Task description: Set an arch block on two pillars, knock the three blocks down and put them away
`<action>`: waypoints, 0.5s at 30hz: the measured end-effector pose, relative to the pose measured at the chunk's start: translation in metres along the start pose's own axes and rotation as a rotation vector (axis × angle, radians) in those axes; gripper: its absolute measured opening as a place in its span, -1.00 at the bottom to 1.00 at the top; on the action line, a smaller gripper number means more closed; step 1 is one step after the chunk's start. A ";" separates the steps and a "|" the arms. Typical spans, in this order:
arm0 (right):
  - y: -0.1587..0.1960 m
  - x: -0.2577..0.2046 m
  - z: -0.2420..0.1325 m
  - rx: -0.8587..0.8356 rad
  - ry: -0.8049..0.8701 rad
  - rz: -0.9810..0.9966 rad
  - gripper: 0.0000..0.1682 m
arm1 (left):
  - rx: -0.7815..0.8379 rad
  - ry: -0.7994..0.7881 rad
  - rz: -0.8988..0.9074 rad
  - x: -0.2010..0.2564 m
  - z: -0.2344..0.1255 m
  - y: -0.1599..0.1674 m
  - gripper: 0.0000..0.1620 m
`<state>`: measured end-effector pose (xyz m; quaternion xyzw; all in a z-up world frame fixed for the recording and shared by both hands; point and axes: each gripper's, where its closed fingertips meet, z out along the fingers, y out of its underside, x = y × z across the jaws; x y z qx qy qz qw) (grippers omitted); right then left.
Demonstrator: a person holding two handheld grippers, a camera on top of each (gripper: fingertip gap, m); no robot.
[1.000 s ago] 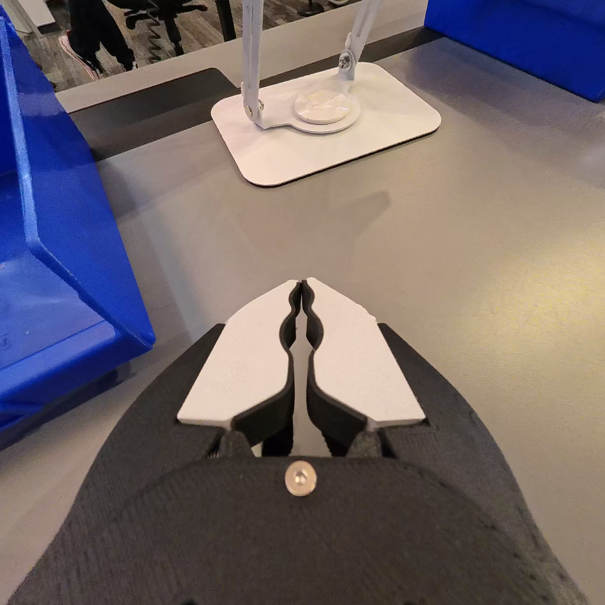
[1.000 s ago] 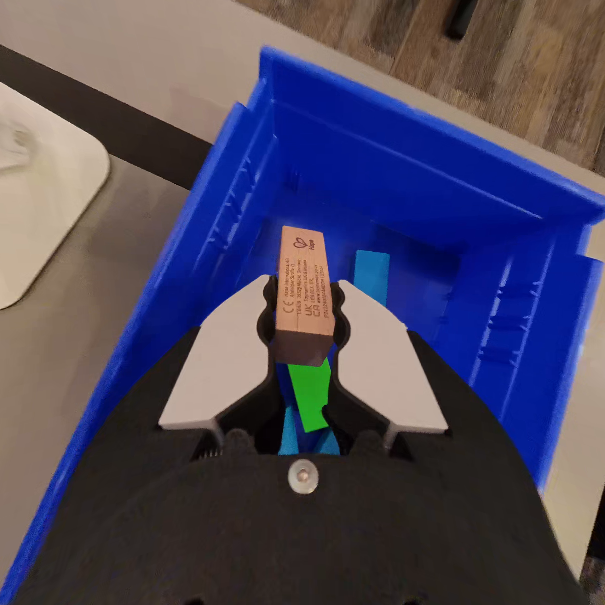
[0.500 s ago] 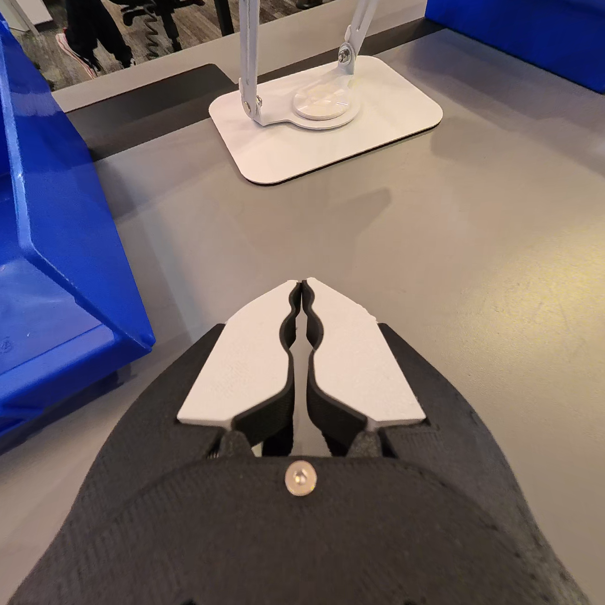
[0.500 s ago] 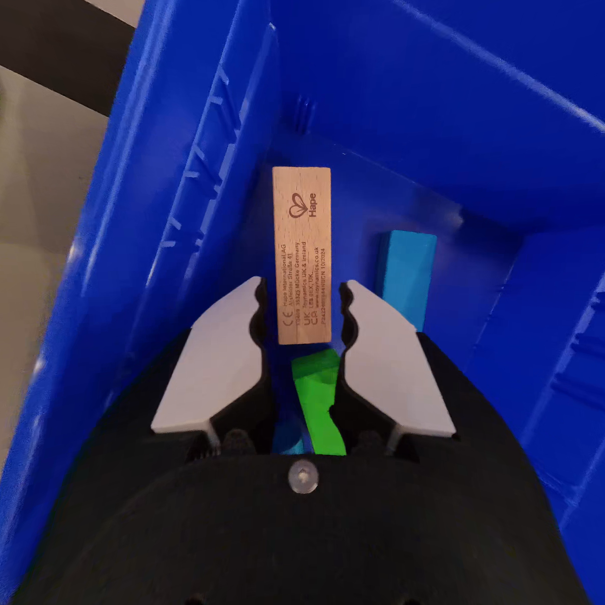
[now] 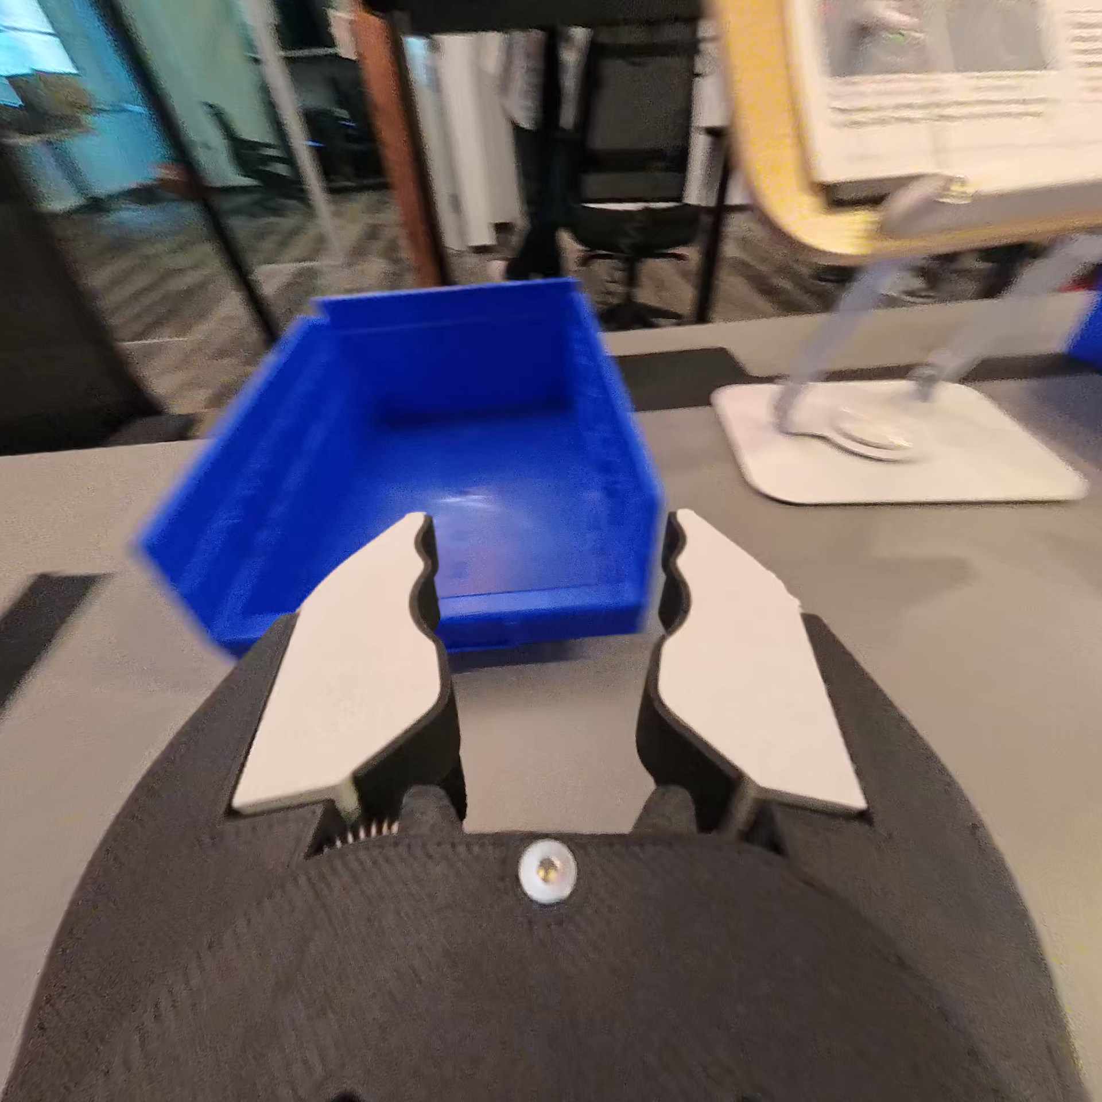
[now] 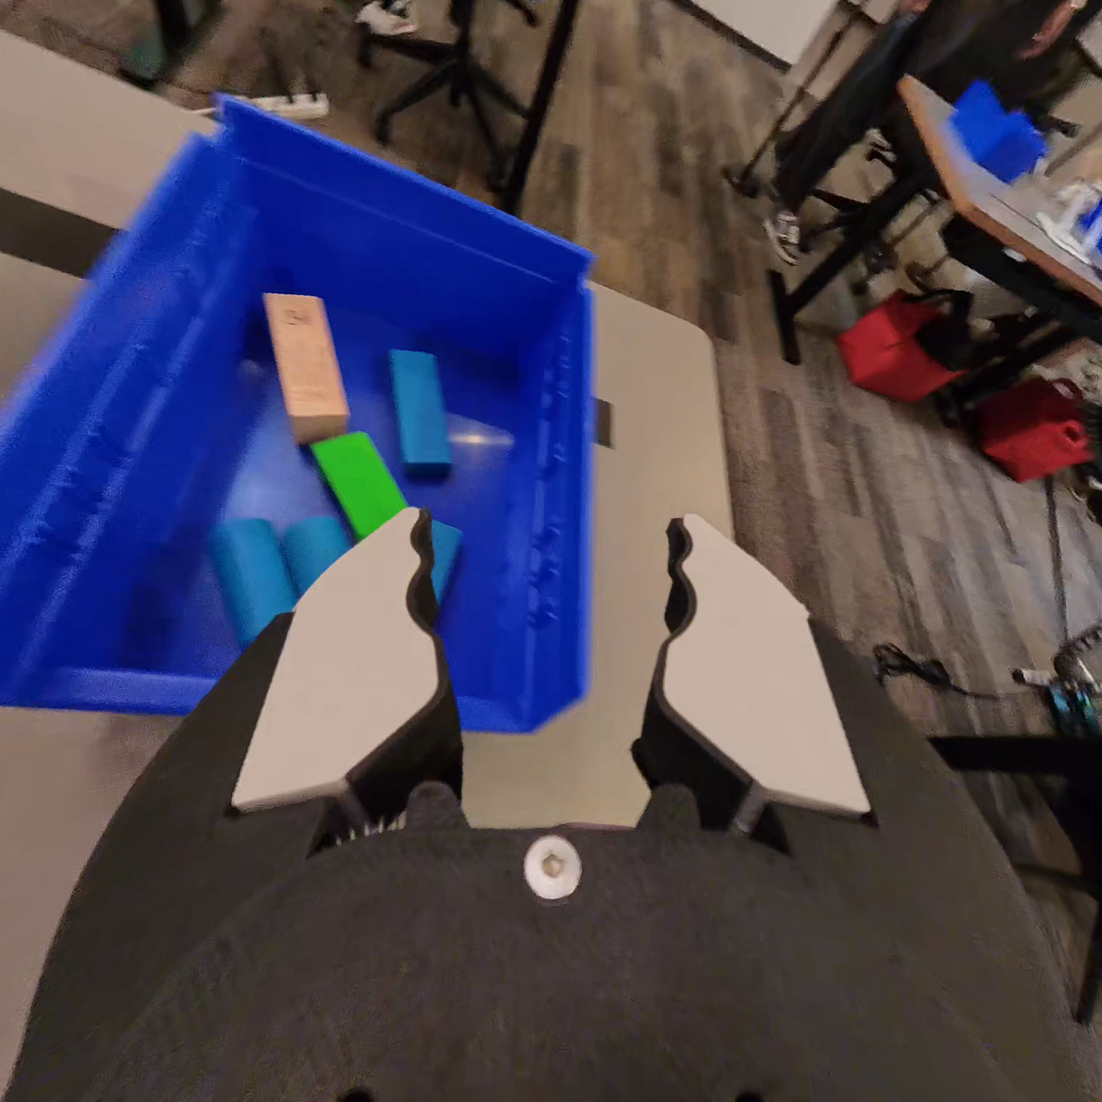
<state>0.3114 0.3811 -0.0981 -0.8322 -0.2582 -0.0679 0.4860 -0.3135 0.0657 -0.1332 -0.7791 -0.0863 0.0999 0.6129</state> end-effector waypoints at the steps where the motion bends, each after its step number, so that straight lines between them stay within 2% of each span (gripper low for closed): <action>1: 0.011 0.014 -0.003 -0.013 0.016 0.028 -0.05 | -0.003 -0.068 0.008 -0.023 -0.004 -0.003 -0.07; 4: 0.047 0.040 0.003 -0.070 0.011 0.112 -0.02 | -0.055 -0.184 -0.041 -0.086 0.000 0.003 0.03; 6: 0.069 0.039 0.012 -0.116 -0.061 0.171 0.00 | -0.107 -0.225 -0.093 -0.119 0.010 0.015 0.11; 8: 0.080 0.038 0.017 -0.123 -0.086 0.197 -0.01 | -0.109 -0.242 -0.112 -0.140 0.017 0.017 0.09; 10: 0.087 0.028 0.022 -0.136 -0.161 0.233 -0.09 | -0.123 -0.203 -0.149 -0.150 0.030 0.023 -0.03; 12: 0.095 0.018 0.028 -0.165 -0.224 0.242 -0.17 | -0.193 -0.103 -0.204 -0.148 0.047 0.037 -0.28; 13: 0.099 0.010 0.031 -0.193 -0.275 0.250 -0.20 | -0.216 -0.067 -0.212 -0.147 0.054 0.042 -0.47; 15: 0.101 0.001 0.038 -0.203 -0.344 0.292 -0.42 | -0.242 -0.050 -0.207 -0.148 0.064 0.048 -0.60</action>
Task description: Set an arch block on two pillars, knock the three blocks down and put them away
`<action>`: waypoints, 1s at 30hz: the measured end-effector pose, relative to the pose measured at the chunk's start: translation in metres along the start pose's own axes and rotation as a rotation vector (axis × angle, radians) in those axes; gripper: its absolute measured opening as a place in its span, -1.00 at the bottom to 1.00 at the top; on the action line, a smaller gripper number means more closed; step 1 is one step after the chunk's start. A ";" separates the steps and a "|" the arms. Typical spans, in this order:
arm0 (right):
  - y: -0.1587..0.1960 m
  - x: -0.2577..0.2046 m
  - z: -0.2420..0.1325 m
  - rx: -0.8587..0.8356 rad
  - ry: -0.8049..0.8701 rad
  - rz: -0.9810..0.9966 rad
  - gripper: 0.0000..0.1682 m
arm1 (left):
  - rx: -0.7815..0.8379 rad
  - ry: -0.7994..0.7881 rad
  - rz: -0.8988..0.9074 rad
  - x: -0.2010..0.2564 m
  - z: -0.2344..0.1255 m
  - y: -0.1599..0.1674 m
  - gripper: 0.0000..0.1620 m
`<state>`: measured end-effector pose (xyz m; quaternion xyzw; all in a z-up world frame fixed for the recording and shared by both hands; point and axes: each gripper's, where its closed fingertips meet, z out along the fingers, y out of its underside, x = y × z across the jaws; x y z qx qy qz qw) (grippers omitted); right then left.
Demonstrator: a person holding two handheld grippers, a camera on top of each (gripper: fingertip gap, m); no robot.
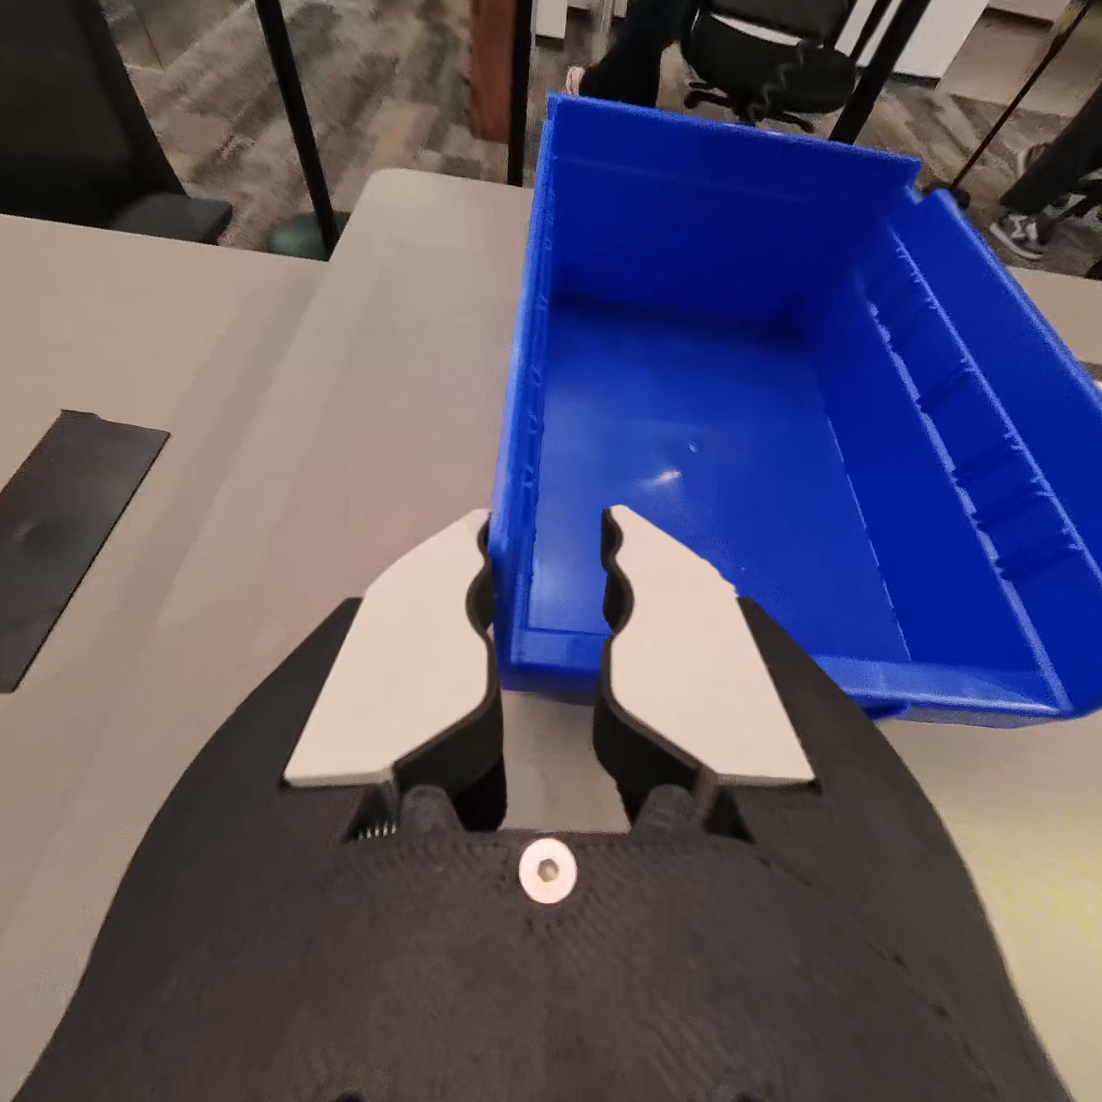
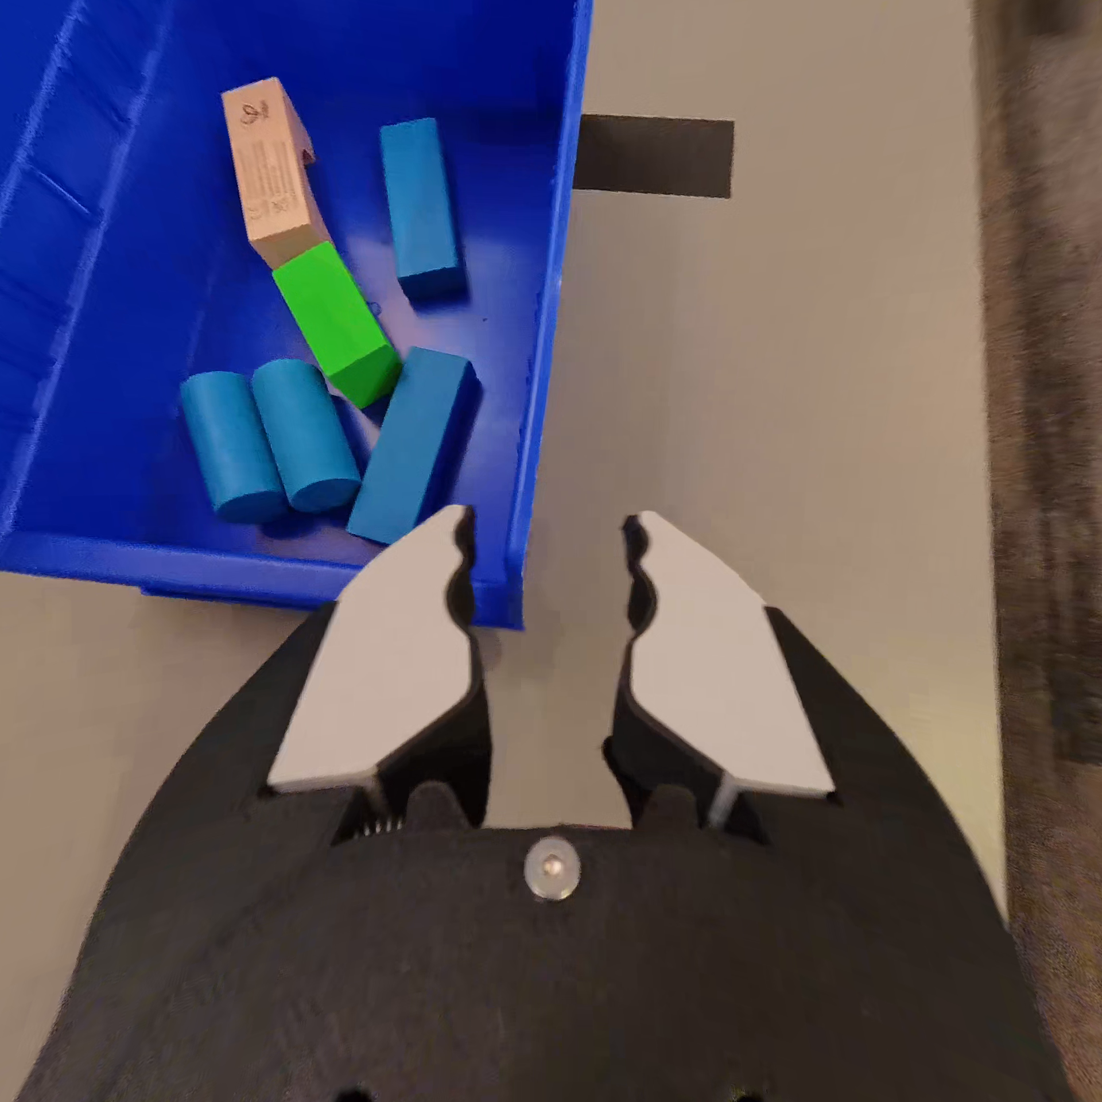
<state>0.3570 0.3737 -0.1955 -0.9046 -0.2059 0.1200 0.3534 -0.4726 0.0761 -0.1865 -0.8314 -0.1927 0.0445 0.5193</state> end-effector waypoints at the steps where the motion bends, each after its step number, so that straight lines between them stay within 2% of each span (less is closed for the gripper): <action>1: 0.000 -0.002 0.004 0.001 -0.027 0.005 -0.56 | 0.004 0.007 -0.015 -0.001 0.002 -0.001 -0.69; 3: 0.003 -0.008 0.014 -0.020 -0.081 0.007 -0.81 | -0.003 0.046 -0.024 0.000 0.005 -0.001 -0.95; 5: 0.004 -0.011 0.021 -0.027 -0.090 -0.012 -0.90 | -0.005 0.073 -0.019 0.002 0.008 0.001 -0.95; 10: 0.004 -0.008 0.026 -0.029 -0.026 -0.092 -0.94 | -0.017 0.109 0.000 0.004 0.006 0.002 -0.95; 15: 0.014 -0.009 0.017 -0.037 -0.031 -0.157 -0.93 | -0.028 0.161 0.051 0.003 -0.009 0.010 -0.95; 22: 0.045 -0.018 -0.012 -0.066 -0.096 -0.256 -0.93 | -0.065 0.328 0.099 -0.008 -0.063 0.036 -0.96; 30: 0.075 -0.045 -0.038 -0.077 -0.275 -0.460 -0.93 | -0.122 0.701 0.209 0.013 -0.143 0.081 -0.95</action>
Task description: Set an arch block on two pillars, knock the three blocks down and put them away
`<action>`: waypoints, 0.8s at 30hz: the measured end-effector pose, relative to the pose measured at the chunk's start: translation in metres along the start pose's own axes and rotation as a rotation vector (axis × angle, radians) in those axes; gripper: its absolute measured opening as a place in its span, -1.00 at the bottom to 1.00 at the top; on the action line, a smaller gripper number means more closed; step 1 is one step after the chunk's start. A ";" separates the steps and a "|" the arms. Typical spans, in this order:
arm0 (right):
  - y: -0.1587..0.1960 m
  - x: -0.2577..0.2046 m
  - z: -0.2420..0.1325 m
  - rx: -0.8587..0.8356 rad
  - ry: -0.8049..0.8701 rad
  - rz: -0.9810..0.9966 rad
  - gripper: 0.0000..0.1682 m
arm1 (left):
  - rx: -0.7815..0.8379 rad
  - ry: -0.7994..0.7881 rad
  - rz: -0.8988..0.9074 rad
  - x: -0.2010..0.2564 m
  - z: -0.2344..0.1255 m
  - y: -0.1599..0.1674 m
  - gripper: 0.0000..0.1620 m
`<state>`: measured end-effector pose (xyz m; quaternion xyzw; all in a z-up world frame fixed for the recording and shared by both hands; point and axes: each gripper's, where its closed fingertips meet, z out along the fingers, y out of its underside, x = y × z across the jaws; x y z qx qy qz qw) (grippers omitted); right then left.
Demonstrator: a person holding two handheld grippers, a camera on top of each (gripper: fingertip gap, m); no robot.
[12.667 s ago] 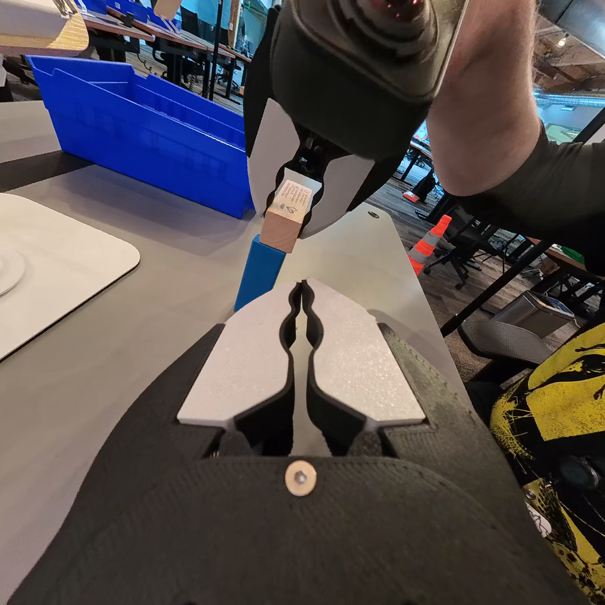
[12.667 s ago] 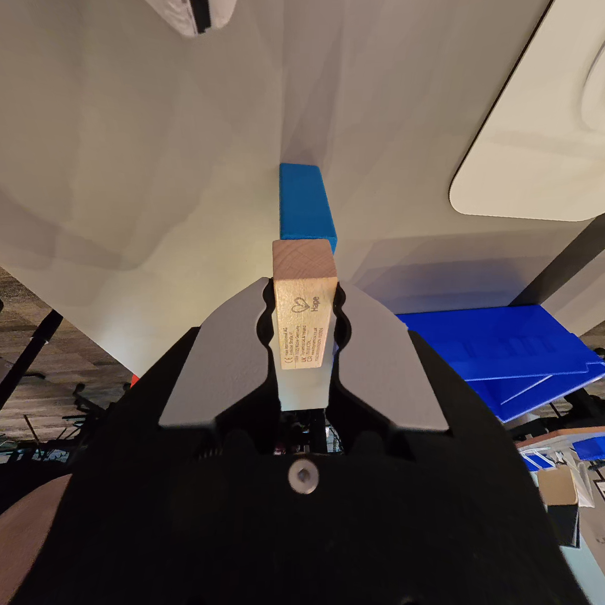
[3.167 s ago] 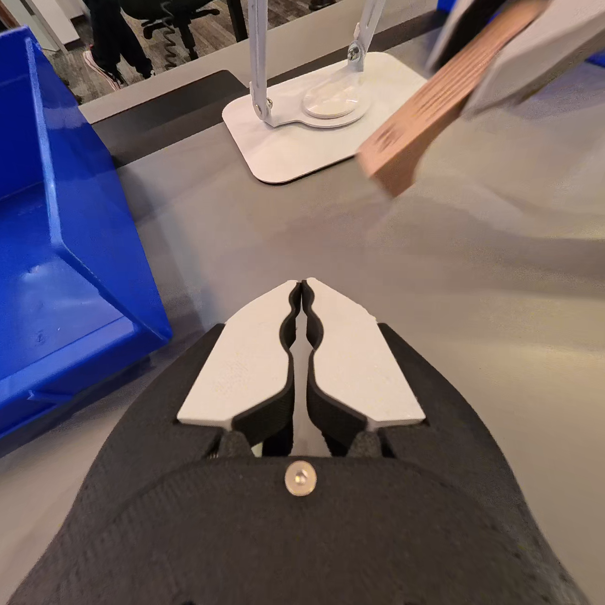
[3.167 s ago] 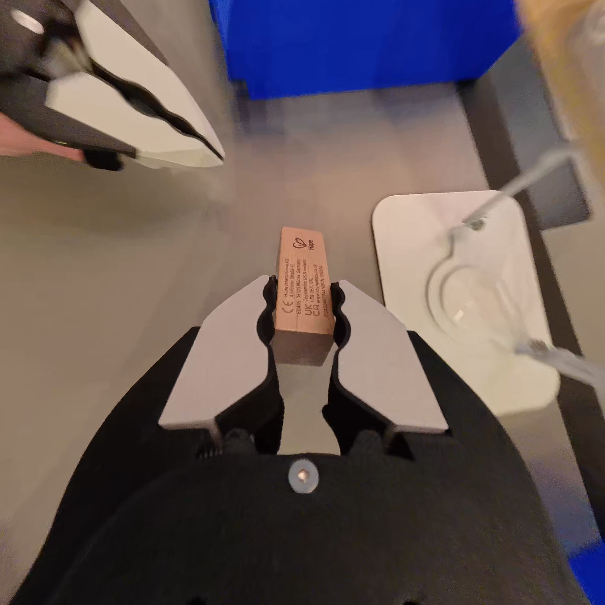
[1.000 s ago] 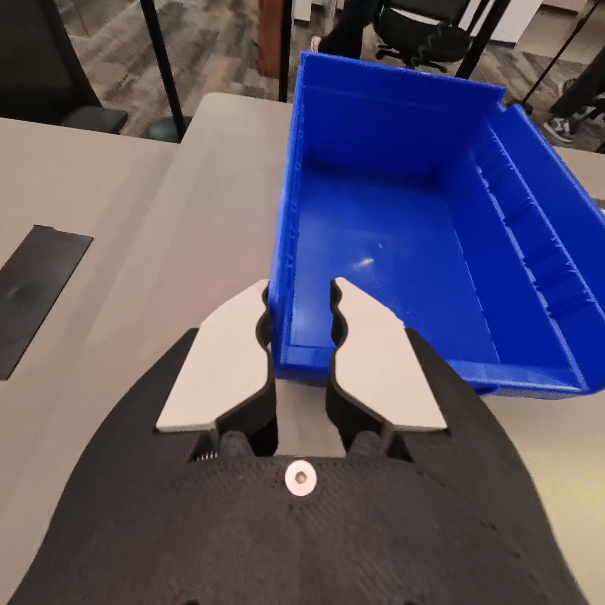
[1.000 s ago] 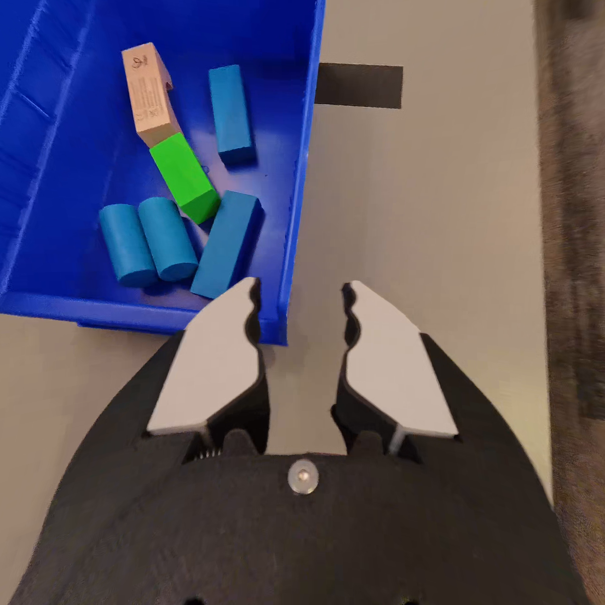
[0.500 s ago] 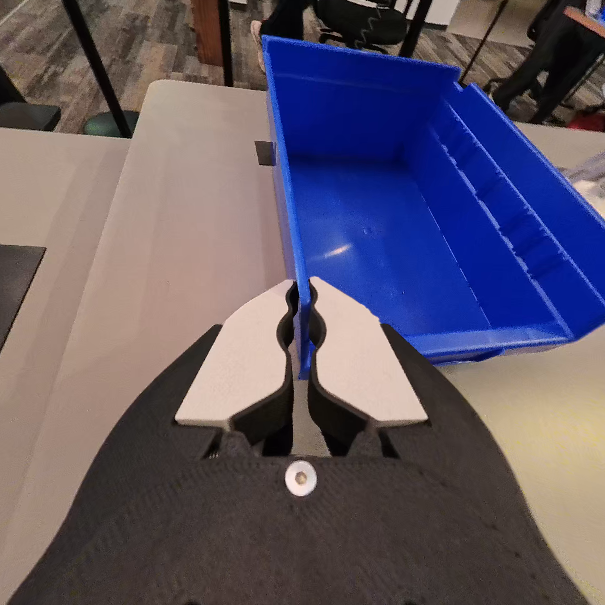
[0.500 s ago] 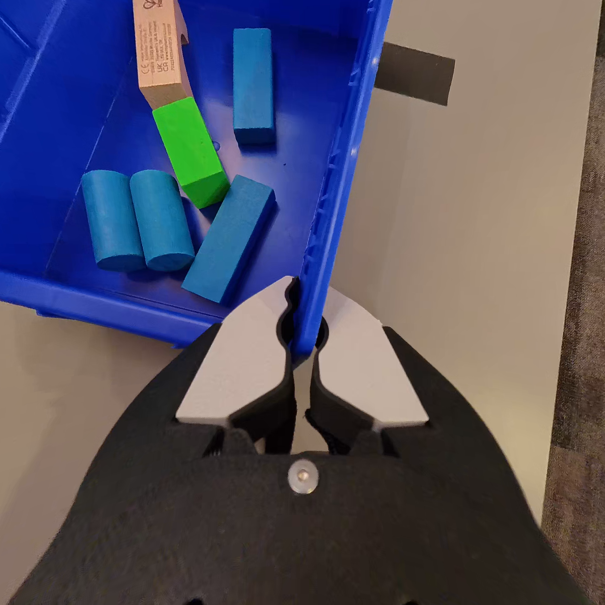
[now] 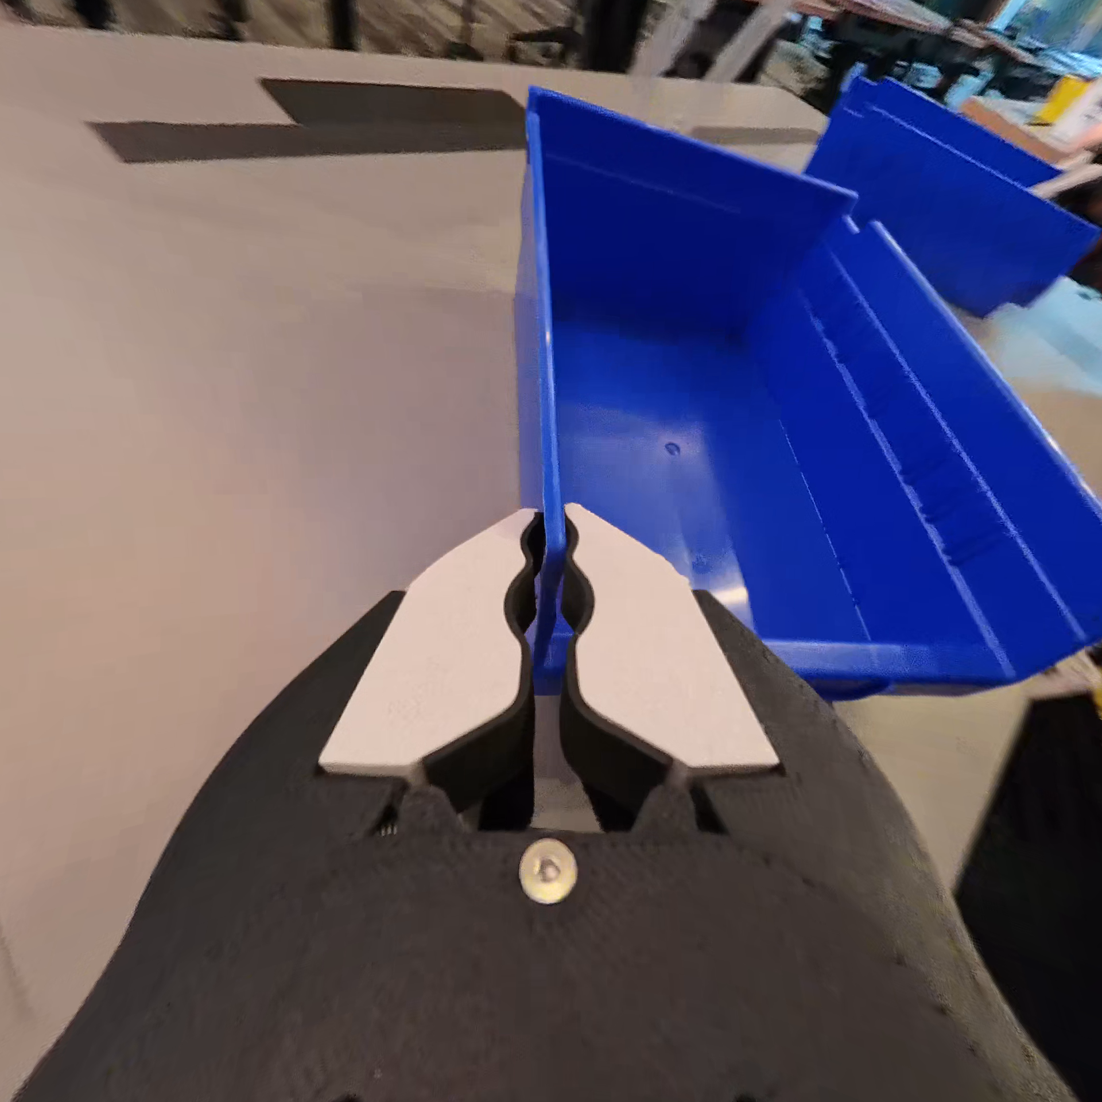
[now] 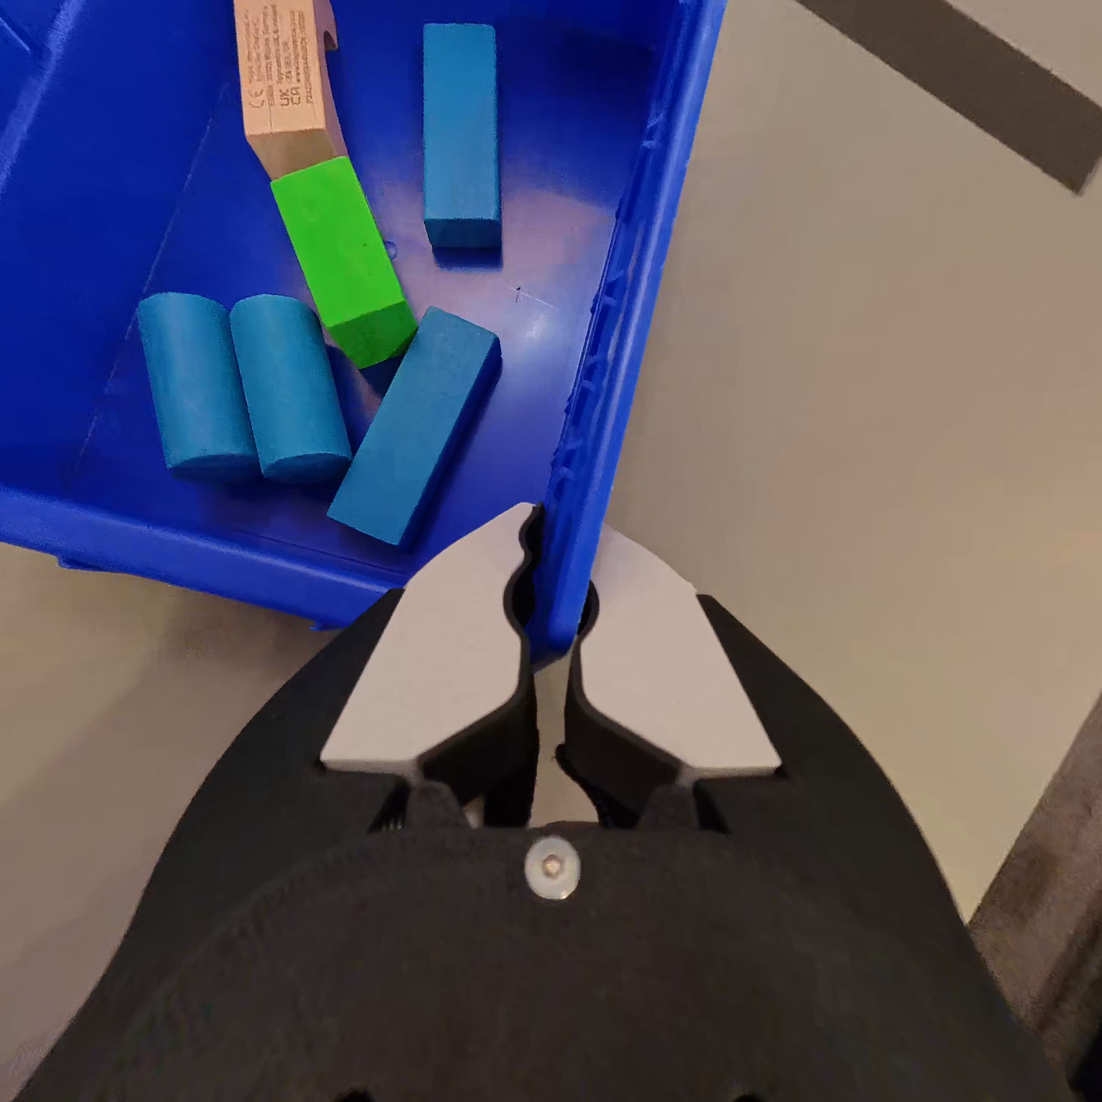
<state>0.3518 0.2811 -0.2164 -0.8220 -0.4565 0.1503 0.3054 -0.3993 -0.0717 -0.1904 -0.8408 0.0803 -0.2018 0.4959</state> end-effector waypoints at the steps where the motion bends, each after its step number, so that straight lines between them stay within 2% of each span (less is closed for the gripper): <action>1: 0.000 -0.006 -0.001 0.007 -0.023 -0.042 -0.93 | -0.012 0.042 0.009 0.010 -0.004 0.005 -0.95; 5: -0.002 -0.035 0.001 0.009 -0.131 -0.143 -0.93 | -0.059 0.219 0.059 0.061 -0.005 0.020 -0.95; 14: -0.043 -0.100 0.032 0.026 -0.330 -0.340 -0.93 | -0.151 0.530 0.182 0.171 0.046 0.027 -0.94; 24: -0.129 -0.183 0.101 0.036 -0.478 -0.504 -0.93 | -0.171 0.632 0.261 0.224 0.090 0.021 -0.94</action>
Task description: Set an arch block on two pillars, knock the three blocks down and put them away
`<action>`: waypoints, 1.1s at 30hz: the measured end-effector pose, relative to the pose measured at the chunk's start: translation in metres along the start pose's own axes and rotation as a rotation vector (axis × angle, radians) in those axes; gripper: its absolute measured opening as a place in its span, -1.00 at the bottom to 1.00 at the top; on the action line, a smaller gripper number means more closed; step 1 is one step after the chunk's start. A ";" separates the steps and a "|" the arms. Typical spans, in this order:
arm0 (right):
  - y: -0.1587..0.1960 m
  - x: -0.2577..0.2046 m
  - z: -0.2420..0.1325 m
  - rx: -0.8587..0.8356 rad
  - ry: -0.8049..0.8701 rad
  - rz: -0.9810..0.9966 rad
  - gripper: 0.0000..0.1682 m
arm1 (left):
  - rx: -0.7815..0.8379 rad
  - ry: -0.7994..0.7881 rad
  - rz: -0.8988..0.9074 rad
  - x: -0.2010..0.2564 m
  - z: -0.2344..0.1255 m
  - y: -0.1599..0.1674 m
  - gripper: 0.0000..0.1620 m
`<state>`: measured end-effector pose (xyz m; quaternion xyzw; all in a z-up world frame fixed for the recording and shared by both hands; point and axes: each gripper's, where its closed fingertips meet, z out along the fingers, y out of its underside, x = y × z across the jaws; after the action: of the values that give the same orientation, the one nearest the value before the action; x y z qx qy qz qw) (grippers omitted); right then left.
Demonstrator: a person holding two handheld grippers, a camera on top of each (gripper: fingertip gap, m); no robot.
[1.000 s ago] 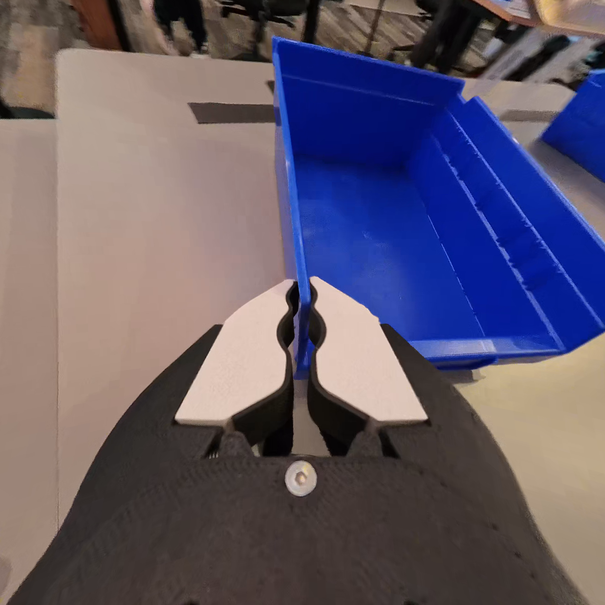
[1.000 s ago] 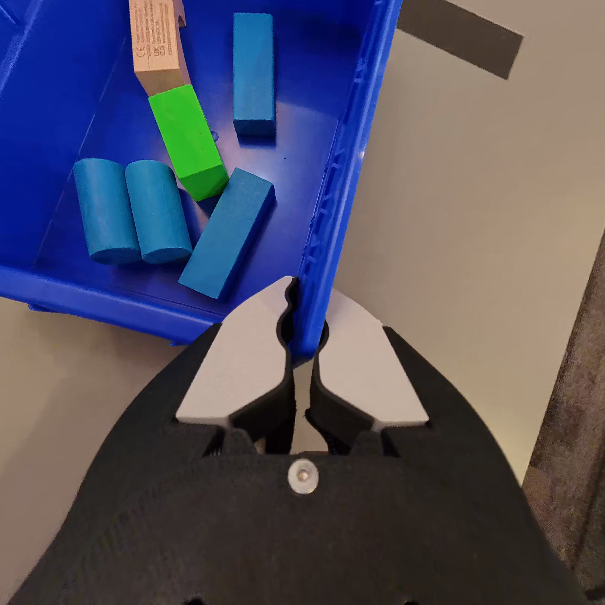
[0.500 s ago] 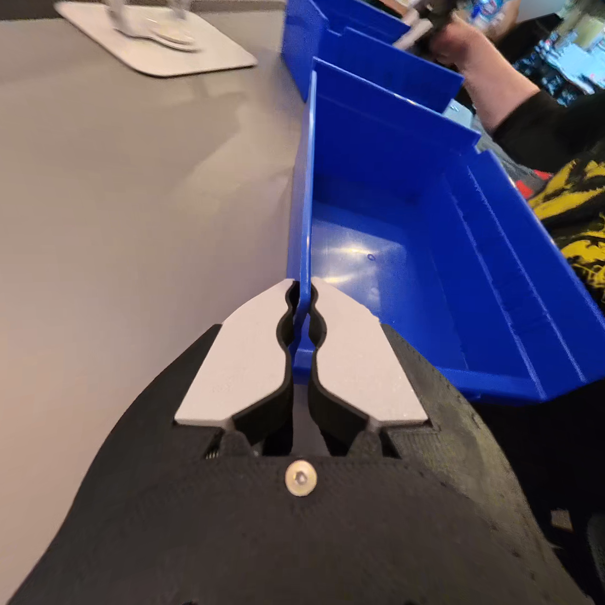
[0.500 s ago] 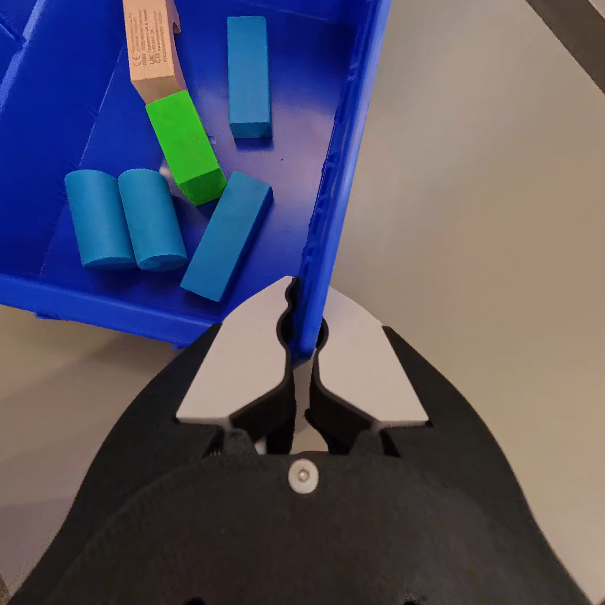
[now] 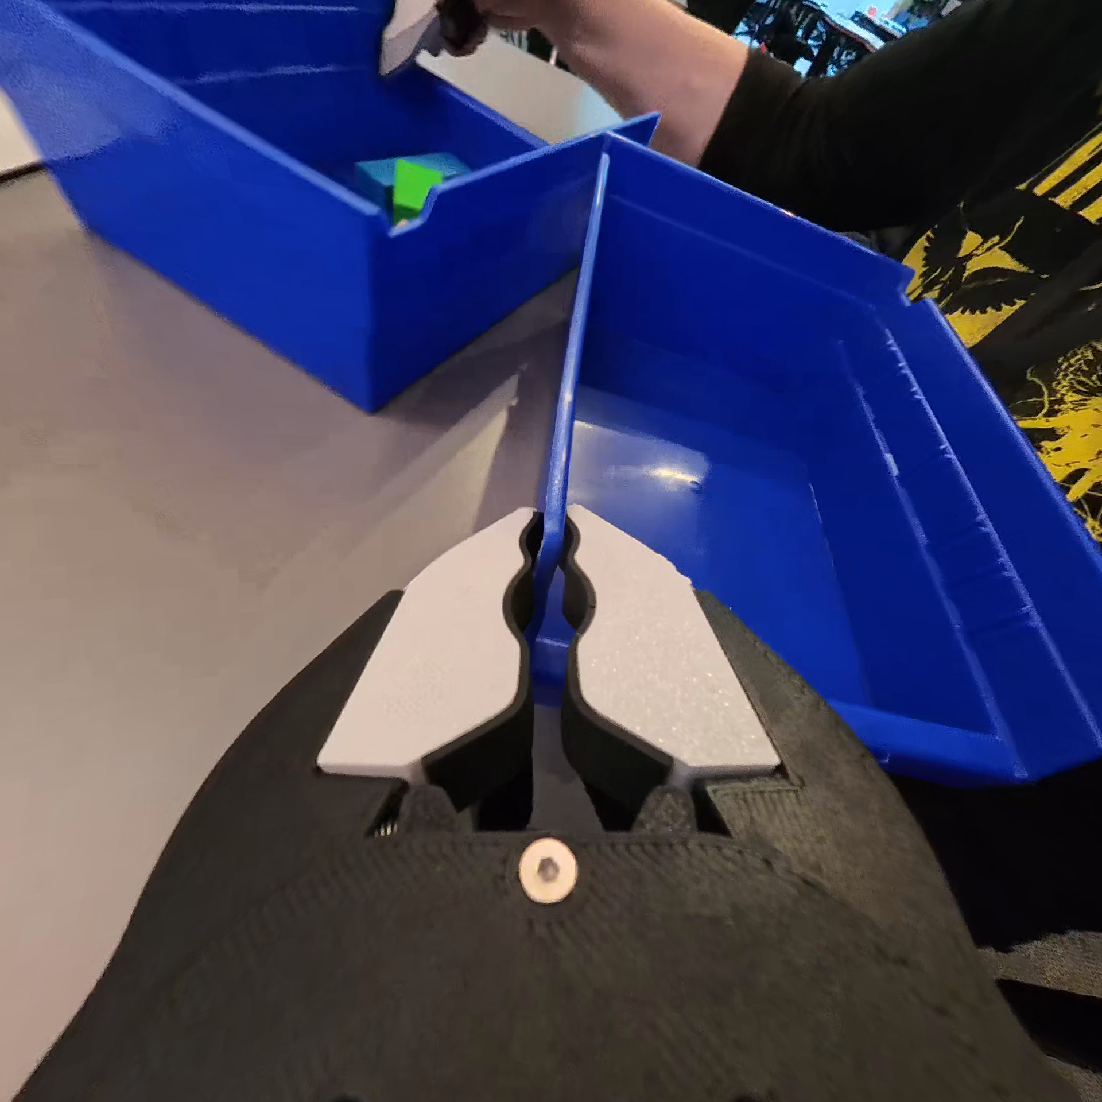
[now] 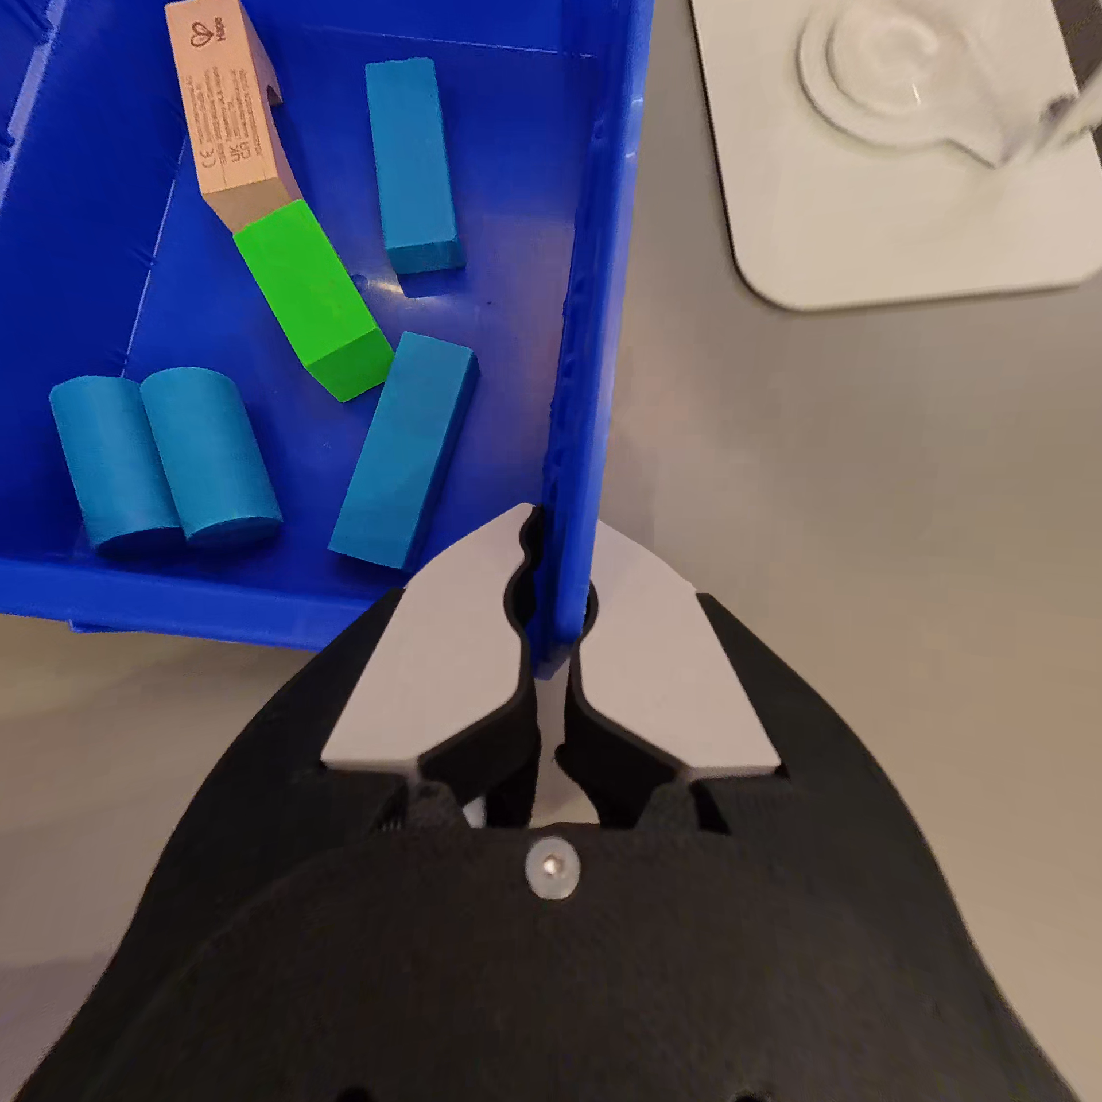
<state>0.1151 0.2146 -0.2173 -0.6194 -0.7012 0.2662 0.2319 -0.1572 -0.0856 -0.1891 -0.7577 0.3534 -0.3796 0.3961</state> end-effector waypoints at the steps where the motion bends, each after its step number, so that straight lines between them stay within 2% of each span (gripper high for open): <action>1: -0.010 0.001 0.008 0.001 -0.008 -0.006 -0.93 | -0.003 0.006 0.004 0.001 0.004 -0.001 -0.94; 9: -0.064 0.000 0.056 -0.018 -0.065 -0.021 -0.92 | 0.040 0.017 -0.033 0.002 0.024 -0.011 -0.91; 10: -0.066 0.001 0.056 -0.025 -0.048 -0.005 -0.82 | 0.039 0.036 -0.077 0.003 0.023 -0.011 -0.84; 11: -0.069 0.004 0.051 -0.021 -0.001 0.019 -0.62 | 0.034 0.061 -0.132 0.003 0.019 -0.009 -0.48; 12: -0.072 0.007 0.041 -0.005 0.051 0.056 -0.49 | 0.030 0.056 -0.170 0.000 0.011 -0.007 -0.28; 13: -0.074 0.007 0.027 0.006 0.100 0.112 -0.49 | 0.043 0.025 -0.189 -0.004 0.000 -0.006 -0.26; 14: -0.077 0.000 0.010 0.021 0.126 0.165 -0.36 | 0.062 -0.004 -0.209 -0.008 -0.014 -0.008 -0.20; 15: -0.082 -0.013 -0.008 0.050 0.143 0.207 -0.23 | 0.090 -0.052 -0.233 -0.014 -0.029 -0.014 -0.12; 16: -0.084 -0.031 -0.024 0.062 0.155 0.250 -0.20 | 0.125 -0.131 -0.256 -0.025 -0.044 -0.023 -0.10; 18: -0.083 -0.082 -0.042 0.044 0.124 0.293 0.05 | 0.164 -0.238 -0.294 -0.039 -0.064 -0.046 -0.04; 21: -0.071 -0.161 -0.045 -0.047 0.083 0.322 0.03 | 0.114 -0.401 -0.359 -0.065 -0.059 -0.072 0.12; 23: -0.068 -0.203 -0.039 -0.064 0.057 0.358 0.02 | 0.003 -0.522 -0.417 -0.087 -0.045 -0.076 0.26; 26: -0.064 -0.241 -0.024 -0.083 0.034 0.424 0.02 | -0.132 -0.607 -0.412 -0.112 -0.020 -0.078 0.25; 29: -0.064 -0.256 -0.014 -0.082 0.028 0.478 -0.06 | -0.240 -0.570 -0.447 -0.129 0.005 -0.073 0.03; 30: -0.060 -0.258 -0.009 -0.110 0.046 0.480 -0.09 | -0.252 -0.564 -0.451 -0.134 0.010 -0.073 -0.12; 32: -0.052 -0.266 0.001 -0.178 0.046 0.469 -0.13 | -0.314 -0.551 -0.453 -0.141 0.020 -0.067 -0.27; 33: -0.054 -0.270 0.005 -0.174 0.024 0.474 -0.25 | -0.343 -0.539 -0.446 -0.143 0.025 -0.064 -0.42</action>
<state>0.1057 -0.0582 -0.1845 -0.7873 -0.5539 0.2444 0.1171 -0.1868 0.0702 -0.1859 -0.9437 0.1216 -0.1791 0.2503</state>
